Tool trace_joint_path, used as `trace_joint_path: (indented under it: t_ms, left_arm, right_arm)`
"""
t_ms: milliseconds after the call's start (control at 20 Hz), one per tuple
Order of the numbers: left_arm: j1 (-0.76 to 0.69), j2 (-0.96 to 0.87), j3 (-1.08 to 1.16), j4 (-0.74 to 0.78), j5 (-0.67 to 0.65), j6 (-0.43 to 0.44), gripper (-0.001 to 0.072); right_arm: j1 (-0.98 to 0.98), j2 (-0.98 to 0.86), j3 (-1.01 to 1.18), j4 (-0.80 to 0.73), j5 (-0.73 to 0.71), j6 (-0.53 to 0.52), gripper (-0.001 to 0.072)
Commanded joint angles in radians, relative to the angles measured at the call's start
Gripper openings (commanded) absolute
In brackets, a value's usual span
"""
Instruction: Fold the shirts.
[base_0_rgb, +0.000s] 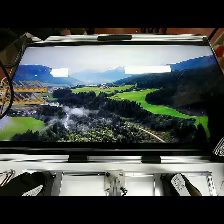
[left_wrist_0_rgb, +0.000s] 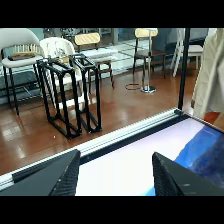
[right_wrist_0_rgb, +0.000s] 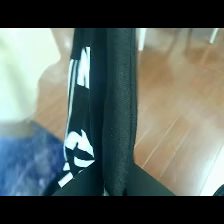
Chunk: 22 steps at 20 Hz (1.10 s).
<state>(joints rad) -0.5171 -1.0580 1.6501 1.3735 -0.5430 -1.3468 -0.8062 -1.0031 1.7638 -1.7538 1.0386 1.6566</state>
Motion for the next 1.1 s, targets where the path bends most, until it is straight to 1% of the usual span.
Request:
trace_joint_path:
  t_ms: [0, 150, 300, 400, 650, 850, 900, 1050]
  left_arm:
    - [0.0, 0.001, 0.0, 0.0, -0.013, 0.0, 0.0553]
    - [0.0, 0.002, 0.0, 0.0, -0.013, 0.0, 0.0553]
    - [0.0, 0.002, 0.0, 0.0, -0.014, 0.0, 0.0553]
    - [0.0, 0.002, 0.0, 0.0, -0.021, 0.0, 0.0553]
    - [0.0, 0.002, 0.0, 0.0, -0.069, 0.0, 0.0552]
    - [0.0, 0.002, 0.0, 0.0, -0.125, 0.0, 0.0552]
    - [0.0, 0.002, 0.0, 0.0, -0.127, 0.0, 0.0551]
    - [0.0, 0.002, 0.0, 0.0, -0.128, 0.0, 0.0534]
  right_arm:
    - [-0.045, -0.041, 0.001, -0.011, -0.106, 0.06, 0.0059]
    - [-0.088, -0.056, 0.001, -0.026, -0.171, 0.06, 0.0059]
    - [-0.159, -0.074, 0.001, -0.028, -0.187, 0.06, 0.006]
    - [-0.212, -0.09, 0.001, -0.018, -0.19, 0.06, 0.006]
    - [-0.328, -0.126, 0.001, 0.028, -0.262, 0.059, 0.006]
    - [-0.375, -0.154, 0.001, 0.037, -0.324, 0.068, 0.006]
    - [-0.377, -0.161, 0.001, 0.035, -0.353, 0.086, 0.006]
    - [-0.377, -0.187, 0.002, 0.035, -0.427, 0.09, 0.006]
